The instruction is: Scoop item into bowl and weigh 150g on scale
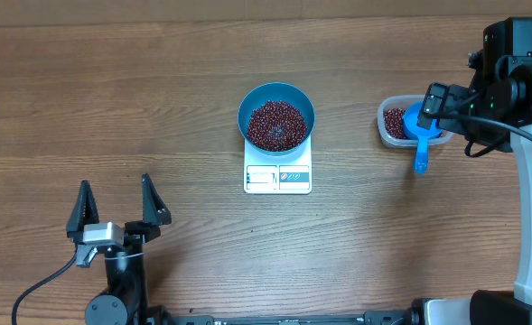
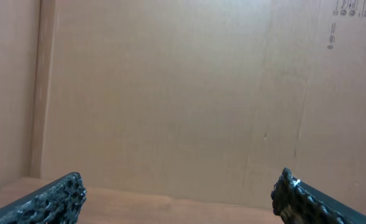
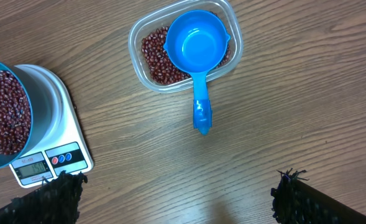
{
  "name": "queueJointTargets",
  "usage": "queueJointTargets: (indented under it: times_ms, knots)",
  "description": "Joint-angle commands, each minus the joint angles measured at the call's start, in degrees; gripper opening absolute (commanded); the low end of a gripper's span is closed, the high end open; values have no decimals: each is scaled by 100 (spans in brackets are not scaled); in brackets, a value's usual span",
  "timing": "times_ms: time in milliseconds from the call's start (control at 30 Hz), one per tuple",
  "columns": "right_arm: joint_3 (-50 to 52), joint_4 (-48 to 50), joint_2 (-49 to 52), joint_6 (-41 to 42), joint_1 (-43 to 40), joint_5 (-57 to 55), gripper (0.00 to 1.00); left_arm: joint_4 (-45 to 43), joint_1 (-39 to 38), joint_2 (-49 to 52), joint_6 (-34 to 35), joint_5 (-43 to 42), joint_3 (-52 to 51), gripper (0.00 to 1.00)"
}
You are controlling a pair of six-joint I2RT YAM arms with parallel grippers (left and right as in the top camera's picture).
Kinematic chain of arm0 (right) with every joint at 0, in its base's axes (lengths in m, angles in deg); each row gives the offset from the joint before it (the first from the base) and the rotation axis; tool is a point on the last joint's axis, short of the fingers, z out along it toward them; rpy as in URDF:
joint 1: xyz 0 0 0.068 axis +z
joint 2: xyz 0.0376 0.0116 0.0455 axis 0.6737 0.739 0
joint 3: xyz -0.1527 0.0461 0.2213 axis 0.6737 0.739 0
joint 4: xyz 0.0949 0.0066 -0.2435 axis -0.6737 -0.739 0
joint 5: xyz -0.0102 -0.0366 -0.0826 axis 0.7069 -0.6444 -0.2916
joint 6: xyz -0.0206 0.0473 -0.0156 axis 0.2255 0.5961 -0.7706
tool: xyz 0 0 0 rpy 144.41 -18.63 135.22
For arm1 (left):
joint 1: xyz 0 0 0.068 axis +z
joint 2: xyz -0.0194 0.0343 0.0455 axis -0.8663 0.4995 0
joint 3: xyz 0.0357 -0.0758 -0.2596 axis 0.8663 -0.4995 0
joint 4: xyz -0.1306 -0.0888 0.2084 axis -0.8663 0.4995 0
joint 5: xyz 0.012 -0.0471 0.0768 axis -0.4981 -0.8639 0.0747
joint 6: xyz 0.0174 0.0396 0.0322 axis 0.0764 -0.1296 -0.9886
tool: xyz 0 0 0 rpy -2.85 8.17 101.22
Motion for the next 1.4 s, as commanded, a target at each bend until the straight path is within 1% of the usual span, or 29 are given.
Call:
queueJointTargets:
  times_ms: [0, 267, 400, 867, 933, 1133, 1367]
  knots:
    - [-109, 7, -26, -24, -9, -9, 100, -98, 35, -72, 138, -28, -157, 99]
    - [-109, 7, -26, -24, -9, -9, 100, 2, 35, -72, 87, -17, -212, 99]
    - [-109, 7, -26, -24, -9, -9, 100, 308, 35, -72, 92, -20, -212, 100]
    - [-109, 7, -26, -24, -9, -9, 100, 2389, 35, -72, 94, -68, -212, 100]
    - [-109, 7, -26, -24, -9, -9, 100, 2371, 33, -74, -42, -66, -210, 100]
    - [-109, 7, -26, -24, -9, -9, 100, 2376, 35, -72, -96, -61, -210, 99]
    - [-109, 7, -26, -24, -9, -9, 100, 2378, 33, -74, -407, -66, -210, 99]
